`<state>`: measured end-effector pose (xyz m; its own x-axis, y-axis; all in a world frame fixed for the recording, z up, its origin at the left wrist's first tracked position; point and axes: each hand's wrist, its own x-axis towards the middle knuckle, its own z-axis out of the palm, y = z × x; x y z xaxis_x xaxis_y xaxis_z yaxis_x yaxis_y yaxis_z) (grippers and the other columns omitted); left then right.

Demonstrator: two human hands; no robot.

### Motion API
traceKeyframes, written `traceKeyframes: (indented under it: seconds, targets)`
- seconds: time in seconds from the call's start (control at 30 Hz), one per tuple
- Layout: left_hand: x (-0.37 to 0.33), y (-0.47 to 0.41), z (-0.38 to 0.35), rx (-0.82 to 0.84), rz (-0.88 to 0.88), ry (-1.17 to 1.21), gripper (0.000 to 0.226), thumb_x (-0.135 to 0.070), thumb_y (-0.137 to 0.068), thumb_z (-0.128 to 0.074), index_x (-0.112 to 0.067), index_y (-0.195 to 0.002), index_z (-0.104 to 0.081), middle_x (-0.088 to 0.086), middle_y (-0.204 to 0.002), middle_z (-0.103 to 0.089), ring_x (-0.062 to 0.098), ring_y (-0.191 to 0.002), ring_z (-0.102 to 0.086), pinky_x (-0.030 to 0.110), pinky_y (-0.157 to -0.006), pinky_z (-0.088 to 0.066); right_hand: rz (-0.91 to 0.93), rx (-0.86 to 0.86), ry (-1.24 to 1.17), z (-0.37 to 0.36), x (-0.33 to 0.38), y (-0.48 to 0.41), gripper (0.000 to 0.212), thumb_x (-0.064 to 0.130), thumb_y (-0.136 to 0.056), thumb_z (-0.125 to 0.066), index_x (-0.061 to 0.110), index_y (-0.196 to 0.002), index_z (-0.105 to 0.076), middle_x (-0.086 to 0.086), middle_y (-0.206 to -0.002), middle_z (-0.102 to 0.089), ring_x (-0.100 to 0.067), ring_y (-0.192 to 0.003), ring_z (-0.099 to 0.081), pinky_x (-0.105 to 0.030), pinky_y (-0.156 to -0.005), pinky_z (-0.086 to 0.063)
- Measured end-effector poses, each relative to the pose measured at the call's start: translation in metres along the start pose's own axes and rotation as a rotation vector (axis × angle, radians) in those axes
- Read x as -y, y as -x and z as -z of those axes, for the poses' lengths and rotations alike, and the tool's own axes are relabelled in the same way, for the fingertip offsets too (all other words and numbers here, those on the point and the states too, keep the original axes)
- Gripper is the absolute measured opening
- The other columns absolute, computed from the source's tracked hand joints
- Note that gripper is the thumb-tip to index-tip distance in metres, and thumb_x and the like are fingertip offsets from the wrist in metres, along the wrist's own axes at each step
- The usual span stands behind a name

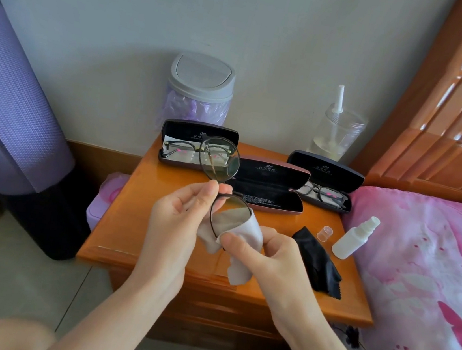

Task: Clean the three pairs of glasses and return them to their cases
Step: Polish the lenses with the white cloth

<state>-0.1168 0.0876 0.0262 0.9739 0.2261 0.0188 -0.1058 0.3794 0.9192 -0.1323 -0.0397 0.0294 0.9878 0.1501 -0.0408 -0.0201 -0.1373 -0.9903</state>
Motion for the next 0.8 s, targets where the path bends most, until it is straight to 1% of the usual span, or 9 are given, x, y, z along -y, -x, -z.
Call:
traceKeyframes:
  seconds: [0.1, 0.2, 0.33, 0.43, 0.5, 0.57, 0.63, 0.7, 0.8]
  targets:
    - [0.000, 0.001, -0.001, 0.002, 0.005, -0.002, 0.022, -0.036, -0.077, -0.057, -0.020, -0.081, -0.072, -0.006, -0.078, -0.075, 0.005, -0.083, -0.070, 0.011, -0.063, -0.051, -0.031, 0.007, -0.026, -0.001, 0.000, -0.001, 0.005, 0.022, -0.080, -0.071, 0.018, -0.079, -0.073, 0.007, -0.067, -0.067, -0.002, -0.062, -0.059, -0.012, -0.057, -0.047]
    - [0.002, 0.001, -0.001, 0.016, 0.001, -0.051, 0.025, -0.039, -0.077, -0.056, -0.022, -0.084, -0.072, -0.008, -0.078, -0.074, 0.004, -0.083, -0.069, 0.012, -0.063, -0.052, -0.074, -0.018, -0.088, -0.007, -0.001, -0.004, 0.019, 0.028, -0.079, -0.070, 0.011, -0.086, -0.074, -0.002, -0.074, -0.069, -0.006, -0.066, -0.060, -0.014, -0.060, -0.049]
    - [0.003, 0.003, -0.001, 0.084, -0.032, -0.147, 0.028, -0.039, -0.079, -0.053, -0.021, -0.087, -0.072, -0.009, -0.082, -0.073, 0.002, -0.082, -0.066, 0.010, -0.063, -0.050, -0.097, -0.072, -0.178, -0.014, 0.002, -0.010, 0.022, 0.029, -0.080, -0.070, 0.008, -0.087, -0.074, -0.001, -0.073, -0.066, -0.013, -0.069, -0.059, -0.020, -0.060, -0.048]
    - [0.004, 0.003, 0.000, 0.113, -0.027, -0.189, 0.030, -0.042, -0.079, -0.051, -0.022, -0.089, -0.071, -0.008, -0.081, -0.073, 0.003, -0.080, -0.066, 0.012, -0.066, -0.050, -0.108, -0.126, -0.245, -0.015, 0.005, -0.012, 0.020, 0.028, -0.080, -0.069, 0.009, -0.086, -0.074, 0.005, -0.069, -0.063, -0.010, -0.070, -0.056, -0.019, -0.059, -0.048]
    - [0.005, 0.002, 0.001, 0.114, -0.030, -0.201, 0.031, -0.042, -0.080, -0.051, -0.022, -0.090, -0.071, -0.010, -0.079, -0.072, 0.002, -0.079, -0.065, 0.012, -0.066, -0.050, -0.128, -0.147, -0.278, -0.016, 0.005, -0.013, 0.020, 0.027, -0.080, -0.070, 0.009, -0.085, -0.075, 0.003, -0.071, -0.065, -0.012, -0.076, -0.057, -0.022, -0.064, -0.049]
    - [0.006, 0.001, 0.001, 0.110, -0.024, -0.196, 0.029, -0.042, -0.080, -0.051, -0.023, -0.089, -0.071, -0.010, -0.080, -0.072, 0.001, -0.080, -0.065, 0.012, -0.068, -0.050, -0.157, -0.177, -0.309, -0.017, 0.005, -0.013, 0.021, 0.027, -0.079, -0.070, 0.008, -0.088, -0.075, -0.001, -0.078, -0.067, -0.016, -0.083, -0.057, -0.024, -0.071, -0.047]
    - [0.006, 0.000, 0.002, 0.111, -0.005, -0.164, 0.026, -0.041, -0.078, -0.052, -0.026, -0.085, -0.072, -0.008, -0.083, -0.074, 0.004, -0.084, -0.067, 0.017, -0.074, -0.052, -0.167, -0.214, -0.318, -0.015, 0.005, -0.012, 0.024, 0.028, -0.079, -0.070, 0.008, -0.091, -0.075, -0.008, -0.088, -0.067, -0.018, -0.089, -0.057, -0.024, -0.072, -0.043]
    - [0.005, -0.001, 0.002, 0.113, 0.008, -0.122, 0.024, -0.040, -0.077, -0.054, -0.028, -0.078, -0.074, -0.007, -0.084, -0.074, 0.007, -0.087, -0.068, 0.024, -0.082, -0.052, -0.161, -0.238, -0.324, -0.013, 0.006, -0.012, 0.022, 0.028, -0.078, -0.070, 0.009, -0.089, -0.075, -0.009, -0.093, -0.068, -0.018, -0.092, -0.057, -0.024, -0.073, -0.043]
    - [0.004, -0.002, 0.002, 0.117, 0.017, -0.096, 0.023, -0.041, -0.076, -0.054, -0.032, -0.074, -0.076, -0.008, -0.083, -0.074, 0.008, -0.089, -0.068, 0.029, -0.087, -0.050, -0.148, -0.247, -0.318, -0.010, 0.006, -0.011, 0.017, 0.028, -0.078, -0.070, 0.013, -0.085, -0.075, -0.001, -0.086, -0.068, -0.016, -0.091, -0.057, -0.025, -0.074, -0.041]
